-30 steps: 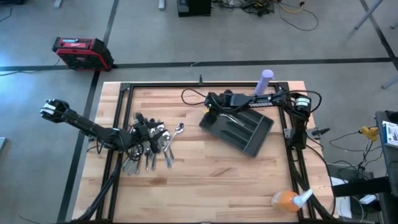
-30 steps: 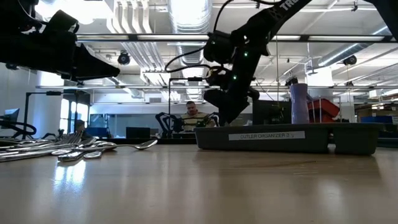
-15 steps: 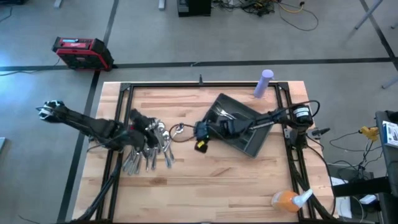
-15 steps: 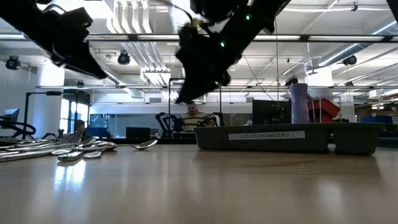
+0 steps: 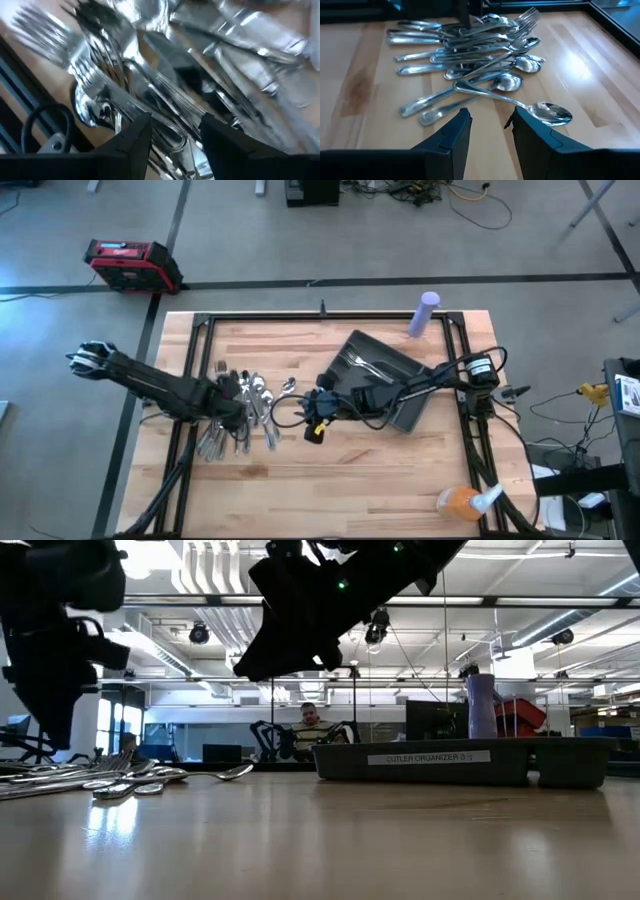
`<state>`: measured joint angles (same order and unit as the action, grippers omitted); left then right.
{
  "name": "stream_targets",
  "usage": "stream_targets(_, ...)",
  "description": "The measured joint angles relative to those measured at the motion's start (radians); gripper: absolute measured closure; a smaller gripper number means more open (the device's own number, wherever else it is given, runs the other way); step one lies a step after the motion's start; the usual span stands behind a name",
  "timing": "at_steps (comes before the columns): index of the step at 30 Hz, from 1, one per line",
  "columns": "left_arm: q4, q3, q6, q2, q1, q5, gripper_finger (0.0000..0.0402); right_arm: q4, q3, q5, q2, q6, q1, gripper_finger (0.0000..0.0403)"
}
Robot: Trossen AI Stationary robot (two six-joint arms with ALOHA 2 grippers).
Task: Sort silverware
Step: Adjust the silverware
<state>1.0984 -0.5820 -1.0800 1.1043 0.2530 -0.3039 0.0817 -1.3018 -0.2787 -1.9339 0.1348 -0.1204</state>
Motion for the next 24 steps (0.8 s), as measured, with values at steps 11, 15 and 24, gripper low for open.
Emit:
stream_targets(11,-0.102,0.012,0.153,0.279,-0.08,0.032,0.0273,0.007,-0.001,0.0,-0.001,0.021,-0.004,0.0301)
stream_targets(15,-0.264,-0.037,0.337,0.301,-0.082,0.006,0.0281,0.012,-0.001,0.0,-0.001,0.021,-0.004,0.0305)
stream_targets(24,0.123,-0.201,0.241,0.241,-0.135,-0.07,0.0283,0.004,-0.002,0.0,-0.002,0.021,-0.004,0.0297)
